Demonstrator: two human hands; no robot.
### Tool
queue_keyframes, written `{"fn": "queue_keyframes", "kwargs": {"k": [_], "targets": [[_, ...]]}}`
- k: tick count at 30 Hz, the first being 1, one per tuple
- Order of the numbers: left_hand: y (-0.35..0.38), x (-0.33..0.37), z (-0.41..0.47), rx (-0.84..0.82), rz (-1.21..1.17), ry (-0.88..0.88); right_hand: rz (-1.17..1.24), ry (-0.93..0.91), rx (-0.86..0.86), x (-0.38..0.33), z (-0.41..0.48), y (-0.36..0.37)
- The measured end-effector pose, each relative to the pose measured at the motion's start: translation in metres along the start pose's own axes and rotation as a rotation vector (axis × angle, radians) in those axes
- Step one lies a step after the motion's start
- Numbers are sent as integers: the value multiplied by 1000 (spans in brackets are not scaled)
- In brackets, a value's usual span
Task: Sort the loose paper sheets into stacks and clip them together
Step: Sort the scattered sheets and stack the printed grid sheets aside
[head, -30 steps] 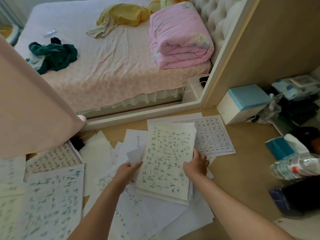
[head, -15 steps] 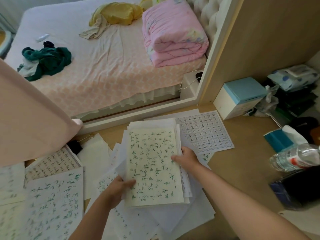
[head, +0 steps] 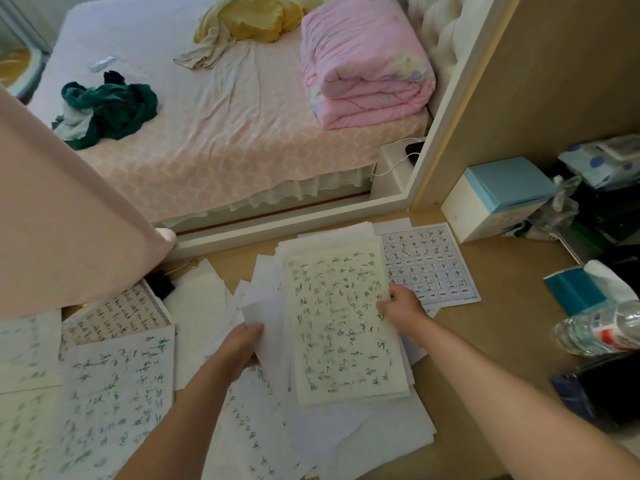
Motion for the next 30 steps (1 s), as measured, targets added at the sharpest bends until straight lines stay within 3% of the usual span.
{"fn": "queue_keyframes", "kwargs": {"k": [3,7,12,15,18,21,24,30], "targets": [[11,10,3,2,-10,32,-34,-15,-121,-3,-8,12],[29,8,8,-28,-174,-7,-173,-15,-50,5,-12,42],[26,2,4,53,-151,47,-378,-113,10,6,-20,66],[16,9,-7,4,-234,78,-183,-139,63,-6,-24,53],[9,28,-31,-74,-275,167,207,-78,-65,-23,-34,41],[4,50,-61,-108,-322,272,191,-168,-152,-49,-52,30],[1,65,-89,-87,-336,368,163,-226,-110,-68,-78,26],[-1,82,-155,161,-373,667,250,-424,27,-90,-139,29]]}}
Point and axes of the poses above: each hand's wrist, its own z-axis towards the middle knuckle, its own y-axis out of the palm, x = y × z, the point moved 6 cm from there along z, towards the middle knuckle, and after that the axes turned 2 degrees about z, right-handed, at the moved point
